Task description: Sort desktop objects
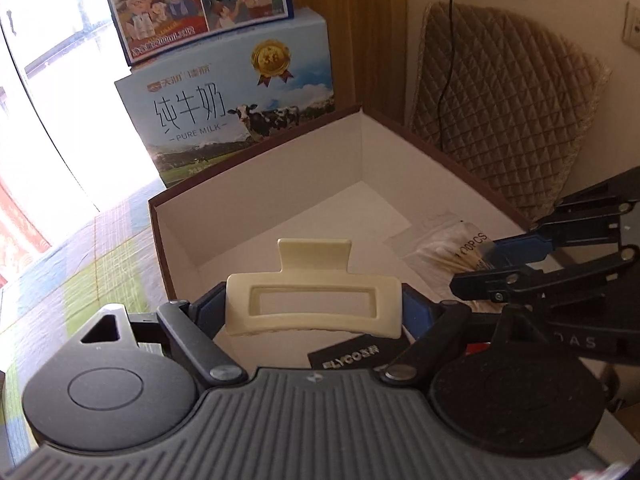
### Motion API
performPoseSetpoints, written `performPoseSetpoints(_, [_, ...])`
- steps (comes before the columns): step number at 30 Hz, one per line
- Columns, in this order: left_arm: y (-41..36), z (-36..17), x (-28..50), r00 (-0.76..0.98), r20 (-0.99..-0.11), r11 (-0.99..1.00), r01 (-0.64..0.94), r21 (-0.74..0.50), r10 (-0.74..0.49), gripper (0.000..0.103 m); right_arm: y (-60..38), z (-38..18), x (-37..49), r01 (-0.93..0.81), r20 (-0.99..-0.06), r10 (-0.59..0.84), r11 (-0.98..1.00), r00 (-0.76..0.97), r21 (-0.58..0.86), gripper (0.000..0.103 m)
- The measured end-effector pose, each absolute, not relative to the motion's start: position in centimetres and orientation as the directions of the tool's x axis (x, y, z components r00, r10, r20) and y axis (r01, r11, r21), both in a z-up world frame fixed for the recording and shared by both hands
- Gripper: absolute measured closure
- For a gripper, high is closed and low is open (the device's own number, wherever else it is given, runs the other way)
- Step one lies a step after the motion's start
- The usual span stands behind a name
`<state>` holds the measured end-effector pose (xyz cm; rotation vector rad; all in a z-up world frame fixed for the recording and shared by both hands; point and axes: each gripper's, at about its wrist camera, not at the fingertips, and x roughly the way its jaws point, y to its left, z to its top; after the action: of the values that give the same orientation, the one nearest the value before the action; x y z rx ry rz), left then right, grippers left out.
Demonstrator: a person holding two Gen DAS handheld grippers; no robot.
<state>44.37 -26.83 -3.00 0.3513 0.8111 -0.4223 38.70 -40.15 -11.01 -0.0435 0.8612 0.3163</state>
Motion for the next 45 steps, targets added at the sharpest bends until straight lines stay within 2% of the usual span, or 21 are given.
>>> performPoseSetpoints(12, [-28.4,-6.7,49.4,0.570,-0.806,0.817,0.535,0.216,-0.160,0.019,-39.7,-12.4,41.6,-0.330,-0.784,0.216,0.944,0.582,0.015,0.083])
performPoseSetpoints(21, [-28.8,-8.7,51.1,0.521,-0.846,0.802,0.551,0.230,-0.115,0.018,-39.1,-13.2,42.4,-0.354,-0.798,0.199,0.935,0.569,-0.020,0.083])
performPoseSetpoints(33, [-29.0,-9.2,51.7,0.498,-0.863,0.797,0.554,0.243,-0.083,0.018,-39.0,-13.6,42.8,-0.359,-0.805,0.196,0.933,0.560,-0.022,0.083])
performPoseSetpoints(37, [-28.9,-9.2,51.7,0.499,-0.863,0.801,0.547,0.244,-0.078,0.012,-39.0,-13.7,42.8,-0.363,-0.806,0.196,0.932,0.558,-0.025,0.083])
performPoseSetpoints(45, [-28.2,-8.8,51.5,0.509,-0.858,0.804,0.537,0.256,-0.068,0.012,-38.5,-13.9,43.0,-0.370,-0.807,0.180,0.927,0.562,-0.051,0.083])
